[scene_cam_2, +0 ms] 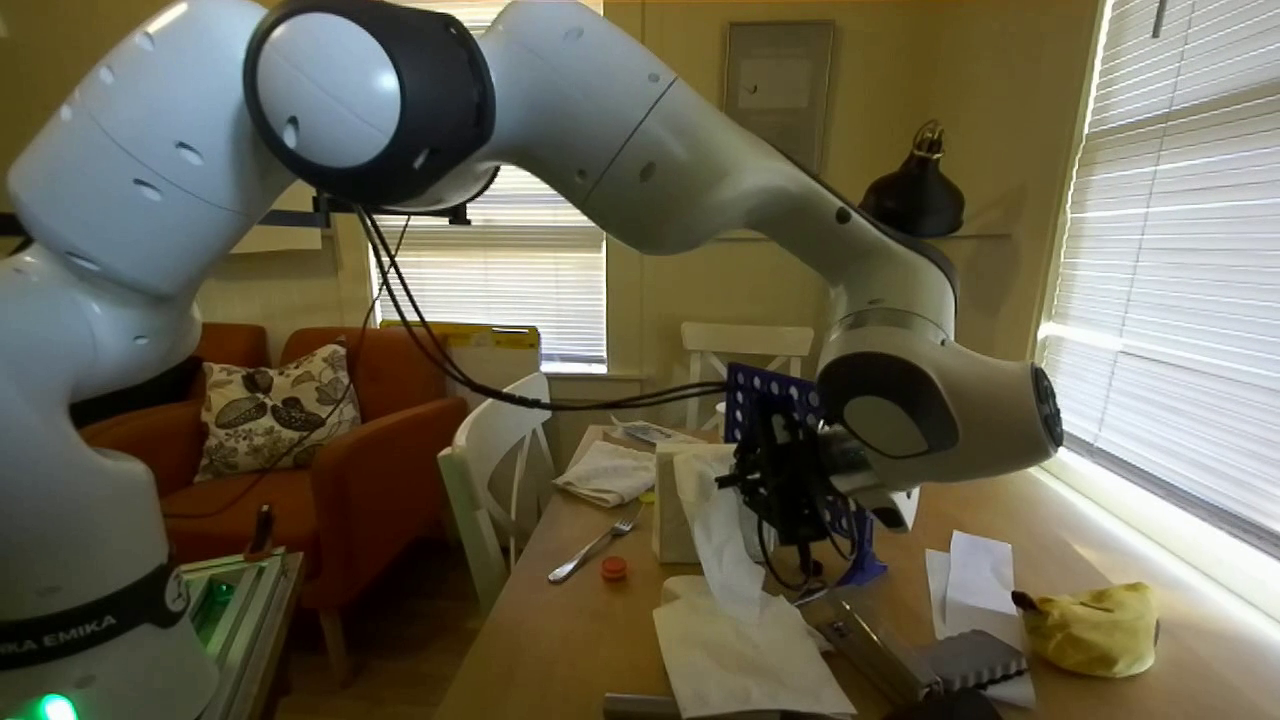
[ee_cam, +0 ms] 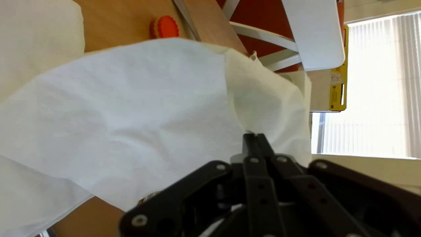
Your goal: Pick up the tissue paper and put it on the right and move one piece to the left
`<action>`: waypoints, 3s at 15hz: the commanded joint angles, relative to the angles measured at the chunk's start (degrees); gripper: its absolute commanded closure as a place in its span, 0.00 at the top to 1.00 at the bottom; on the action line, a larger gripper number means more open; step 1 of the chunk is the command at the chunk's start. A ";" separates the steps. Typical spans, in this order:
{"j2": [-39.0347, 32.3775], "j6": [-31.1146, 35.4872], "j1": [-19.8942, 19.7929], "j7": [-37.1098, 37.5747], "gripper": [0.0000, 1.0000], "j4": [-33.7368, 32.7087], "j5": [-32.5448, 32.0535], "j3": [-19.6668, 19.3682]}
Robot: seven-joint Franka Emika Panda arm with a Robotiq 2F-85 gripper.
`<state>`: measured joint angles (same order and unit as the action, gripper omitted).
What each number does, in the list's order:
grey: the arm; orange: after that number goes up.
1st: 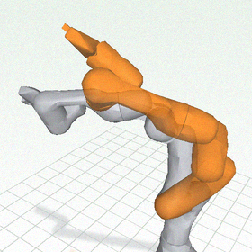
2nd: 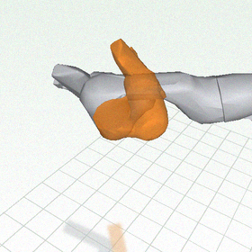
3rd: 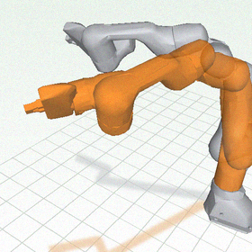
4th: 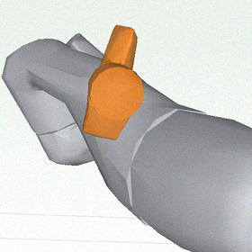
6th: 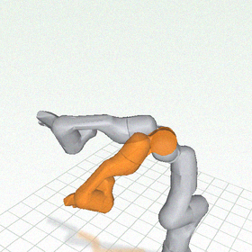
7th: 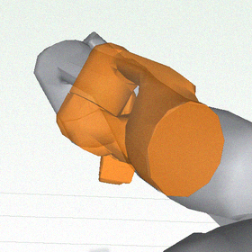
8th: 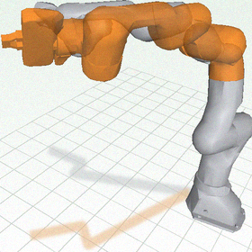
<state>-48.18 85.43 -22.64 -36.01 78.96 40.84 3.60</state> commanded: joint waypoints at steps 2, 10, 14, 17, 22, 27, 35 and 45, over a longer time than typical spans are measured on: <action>10.56 -5.08 -0.39 -0.18 0.00 5.02 -1.06 -2.56; 32.35 -2.42 7.06 -0.03 0.00 15.01 -4.21 -4.85; 40.52 11.30 15.76 2.70 0.00 22.06 -8.66 -2.85; 42.15 24.71 21.28 7.05 0.00 23.90 -10.75 -0.52; 37.05 49.39 27.28 15.72 0.00 23.01 -13.49 2.83; 29.82 60.12 31.14 26.96 0.00 21.98 -20.89 4.64; 27.61 60.44 32.96 33.22 0.00 23.54 -24.90 6.73; 20.77 74.33 34.65 33.06 0.00 26.29 -28.44 7.93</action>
<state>-25.89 157.23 11.88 -3.87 104.14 14.74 10.70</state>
